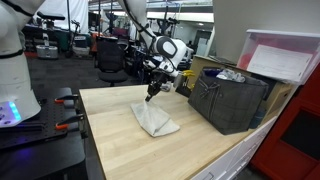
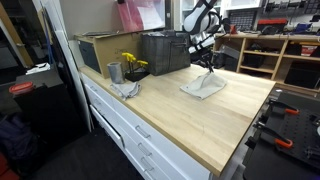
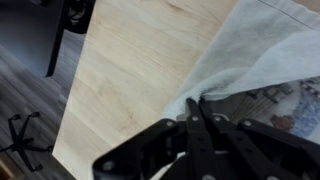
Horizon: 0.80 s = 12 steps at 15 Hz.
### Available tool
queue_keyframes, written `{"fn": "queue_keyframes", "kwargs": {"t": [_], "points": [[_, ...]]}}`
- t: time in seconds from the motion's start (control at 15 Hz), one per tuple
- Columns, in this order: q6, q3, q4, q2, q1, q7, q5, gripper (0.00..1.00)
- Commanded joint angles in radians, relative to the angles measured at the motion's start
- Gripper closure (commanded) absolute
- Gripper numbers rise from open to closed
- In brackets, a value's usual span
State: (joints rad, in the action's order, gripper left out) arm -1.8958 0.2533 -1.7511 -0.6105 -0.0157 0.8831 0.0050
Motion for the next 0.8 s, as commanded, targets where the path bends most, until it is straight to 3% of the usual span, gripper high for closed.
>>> {"fn": "queue_keyframes", "kwargs": {"t": [0.0, 0.73], "points": [[-0.048, 0.004, -0.182, 0.117, -0.010, 0.004, -0.039, 0.99], [-0.220, 0.025, -0.418, 0.244, -0.054, -0.082, -0.214, 0.99]]}}
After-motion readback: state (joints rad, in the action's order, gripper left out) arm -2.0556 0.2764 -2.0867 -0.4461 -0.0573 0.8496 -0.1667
